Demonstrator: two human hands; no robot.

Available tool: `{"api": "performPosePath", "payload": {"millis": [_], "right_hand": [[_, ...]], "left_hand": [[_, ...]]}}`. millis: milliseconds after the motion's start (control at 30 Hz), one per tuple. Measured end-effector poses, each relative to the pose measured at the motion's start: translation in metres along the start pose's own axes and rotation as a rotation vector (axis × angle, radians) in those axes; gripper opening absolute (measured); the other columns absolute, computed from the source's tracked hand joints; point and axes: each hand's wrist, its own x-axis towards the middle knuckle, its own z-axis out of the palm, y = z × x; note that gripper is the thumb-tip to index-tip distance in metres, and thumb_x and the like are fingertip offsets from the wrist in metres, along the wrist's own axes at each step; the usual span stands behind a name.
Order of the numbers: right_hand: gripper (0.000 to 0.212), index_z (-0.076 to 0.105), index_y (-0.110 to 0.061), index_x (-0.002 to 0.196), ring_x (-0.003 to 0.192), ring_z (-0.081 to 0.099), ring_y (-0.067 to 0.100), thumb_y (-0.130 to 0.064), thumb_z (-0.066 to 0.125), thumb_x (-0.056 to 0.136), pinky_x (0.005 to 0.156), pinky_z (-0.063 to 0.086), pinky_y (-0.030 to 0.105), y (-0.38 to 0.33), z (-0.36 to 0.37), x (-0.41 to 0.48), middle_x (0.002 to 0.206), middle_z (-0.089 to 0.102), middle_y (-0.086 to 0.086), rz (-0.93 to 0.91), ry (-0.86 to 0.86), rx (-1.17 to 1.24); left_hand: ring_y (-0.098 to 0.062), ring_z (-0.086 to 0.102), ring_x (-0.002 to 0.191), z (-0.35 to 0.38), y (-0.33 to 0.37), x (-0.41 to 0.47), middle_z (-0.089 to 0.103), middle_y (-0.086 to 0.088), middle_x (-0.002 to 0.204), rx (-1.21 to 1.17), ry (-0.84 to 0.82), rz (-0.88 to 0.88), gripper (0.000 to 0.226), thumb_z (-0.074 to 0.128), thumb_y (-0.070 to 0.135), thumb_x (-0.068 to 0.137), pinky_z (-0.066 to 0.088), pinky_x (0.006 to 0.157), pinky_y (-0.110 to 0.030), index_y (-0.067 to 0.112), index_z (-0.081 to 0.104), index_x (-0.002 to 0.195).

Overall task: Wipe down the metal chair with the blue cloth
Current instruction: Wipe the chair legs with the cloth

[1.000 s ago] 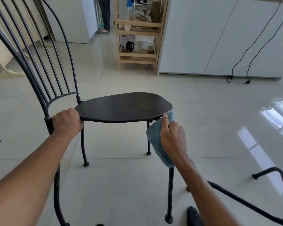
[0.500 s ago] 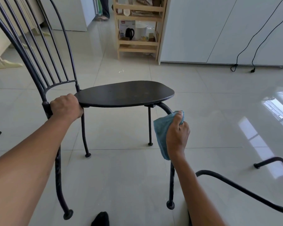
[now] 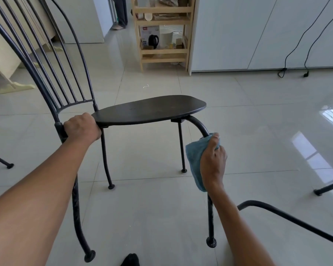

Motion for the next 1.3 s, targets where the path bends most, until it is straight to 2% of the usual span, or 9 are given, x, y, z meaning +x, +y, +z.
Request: {"api": "performPosePath", "payload": {"millis": [200, 467, 633, 767, 933, 1033, 1133, 1233, 1300], "right_hand": [[0.055, 0.041, -0.018, 0.057, 0.041, 0.046, 0.009, -0.047, 0.034, 0.103, 0.040, 0.034, 0.017, 0.018, 0.004, -0.005, 0.047, 0.045, -0.006, -0.127, 0.066, -0.182], [0.039, 0.052, -0.011, 0.074, 0.044, 0.047, 0.014, -0.043, 0.056, 0.097, 0.042, 0.038, 0.026, 0.024, 0.004, -0.006, 0.053, 0.050, -0.003, -0.214, 0.061, -0.192], [0.055, 0.044, 0.006, 0.066, 0.049, 0.040, 0.017, -0.036, 0.066, 0.092, 0.046, 0.036, 0.033, 0.026, -0.007, -0.004, 0.055, 0.044, 0.008, 0.024, -0.161, 0.026], [0.036, 0.052, -0.007, 0.070, 0.057, 0.051, 0.021, -0.031, 0.067, 0.092, 0.050, 0.043, 0.029, 0.032, -0.022, 0.003, 0.064, 0.052, 0.010, 0.213, -0.397, 0.045], [0.055, 0.041, 0.003, 0.064, 0.048, 0.038, 0.016, -0.036, 0.066, 0.093, 0.046, 0.036, 0.036, 0.052, -0.014, -0.021, 0.052, 0.041, 0.006, 0.081, -0.148, -0.008], [0.054, 0.035, -0.013, 0.058, 0.046, 0.031, 0.011, -0.043, 0.063, 0.094, 0.044, 0.036, 0.038, 0.061, -0.008, -0.030, 0.048, 0.036, 0.001, -0.032, 0.033, -0.171], [0.052, 0.033, -0.021, 0.058, 0.046, 0.030, 0.010, -0.046, 0.063, 0.093, 0.044, 0.033, 0.032, 0.066, -0.006, -0.035, 0.048, 0.036, -0.007, -0.024, 0.064, -0.218], [0.051, 0.039, -0.017, 0.056, 0.045, 0.034, 0.009, -0.040, 0.066, 0.093, 0.044, 0.032, 0.029, 0.073, -0.011, -0.036, 0.049, 0.040, -0.002, 0.041, -0.036, -0.065], [0.046, 0.046, -0.015, 0.059, 0.049, 0.042, 0.015, -0.038, 0.068, 0.092, 0.049, 0.036, 0.030, 0.073, -0.020, -0.026, 0.054, 0.046, 0.003, 0.164, -0.241, 0.019]], "left_hand": [[-0.039, 0.061, 0.104, 0.001, 0.001, 0.007, 0.064, -0.023, 0.110, 0.016, 0.020, 0.006, 0.027, 0.061, 0.015, 0.085, 0.046, 0.083, -0.037, 0.001, 0.061, 0.108], [-0.040, 0.060, 0.105, 0.001, 0.003, 0.012, 0.064, -0.025, 0.110, 0.023, 0.016, -0.002, 0.028, 0.062, 0.014, 0.084, 0.045, 0.085, -0.038, 0.001, 0.061, 0.108], [-0.040, 0.060, 0.105, 0.001, 0.002, 0.012, 0.063, -0.025, 0.109, 0.034, 0.006, -0.003, 0.028, 0.063, 0.015, 0.084, 0.045, 0.084, -0.039, 0.001, 0.060, 0.108], [-0.040, 0.061, 0.105, 0.000, 0.003, 0.014, 0.064, -0.025, 0.108, 0.025, -0.003, -0.010, 0.028, 0.064, 0.014, 0.082, 0.046, 0.084, -0.039, 0.000, 0.061, 0.107], [-0.041, 0.061, 0.105, -0.001, 0.003, 0.014, 0.064, -0.027, 0.108, 0.013, 0.017, -0.004, 0.029, 0.064, 0.014, 0.082, 0.046, 0.085, -0.040, -0.001, 0.061, 0.107], [-0.043, 0.061, 0.104, 0.001, 0.003, 0.011, 0.063, -0.028, 0.107, 0.021, 0.042, 0.008, 0.029, 0.064, 0.014, 0.083, 0.046, 0.085, -0.041, -0.003, 0.061, 0.106], [-0.043, 0.061, 0.103, 0.001, 0.003, 0.009, 0.064, -0.028, 0.107, 0.033, 0.048, 0.021, 0.029, 0.064, 0.016, 0.083, 0.046, 0.084, -0.041, -0.002, 0.061, 0.106], [-0.043, 0.061, 0.102, 0.002, 0.003, 0.011, 0.064, -0.027, 0.106, 0.038, 0.063, 0.027, 0.028, 0.064, 0.016, 0.084, 0.046, 0.084, -0.041, -0.002, 0.062, 0.105], [-0.042, 0.061, 0.102, 0.002, 0.004, 0.012, 0.064, -0.026, 0.106, 0.043, 0.079, 0.031, 0.027, 0.064, 0.017, 0.084, 0.046, 0.083, -0.041, -0.001, 0.063, 0.104]]}}
